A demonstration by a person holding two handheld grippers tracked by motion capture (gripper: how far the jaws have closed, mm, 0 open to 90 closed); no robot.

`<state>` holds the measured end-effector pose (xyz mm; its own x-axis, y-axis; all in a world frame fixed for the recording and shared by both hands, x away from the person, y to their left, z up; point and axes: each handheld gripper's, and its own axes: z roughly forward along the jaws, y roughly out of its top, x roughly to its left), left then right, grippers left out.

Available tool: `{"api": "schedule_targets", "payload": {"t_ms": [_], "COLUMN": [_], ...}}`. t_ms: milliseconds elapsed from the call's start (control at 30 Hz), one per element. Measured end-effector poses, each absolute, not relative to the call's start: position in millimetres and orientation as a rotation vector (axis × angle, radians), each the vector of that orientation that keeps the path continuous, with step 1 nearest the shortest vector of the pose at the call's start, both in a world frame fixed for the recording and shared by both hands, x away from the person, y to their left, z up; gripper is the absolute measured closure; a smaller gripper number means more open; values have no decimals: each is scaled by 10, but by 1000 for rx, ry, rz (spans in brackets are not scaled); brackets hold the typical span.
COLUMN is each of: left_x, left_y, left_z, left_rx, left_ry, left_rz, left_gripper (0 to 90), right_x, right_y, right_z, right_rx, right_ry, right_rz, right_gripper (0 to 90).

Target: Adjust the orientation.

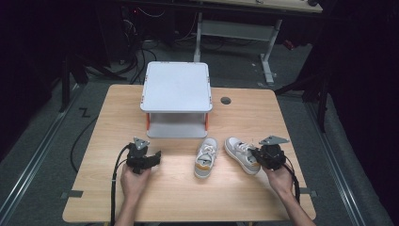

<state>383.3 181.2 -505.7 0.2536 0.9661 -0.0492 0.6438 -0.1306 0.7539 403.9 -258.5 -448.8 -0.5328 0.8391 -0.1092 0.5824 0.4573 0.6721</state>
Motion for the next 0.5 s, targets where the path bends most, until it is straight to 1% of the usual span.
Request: {"api": "schedule_targets", "payload": {"t_ms": [133, 333, 500], "left_x": [3833, 3833, 3833], "left_y": [1813, 1813, 1814], "left_z": [-5057, -5057, -5057], "left_rx": [1856, 1856, 1856], "left_ry": [1466, 1466, 1466], "left_rz": [611, 611, 610], "left_gripper": [317, 317, 317], "right_x": [4003, 3950, 3880], "right_y": [-2496, -2384, -2279], "right_z": [-4553, -4533, -4505], "right_rx": [1192, 1178, 1175], "right_ry": [2286, 2320, 2387], "right_rz": [790, 783, 792], "right_gripper": [837, 827, 797]}}
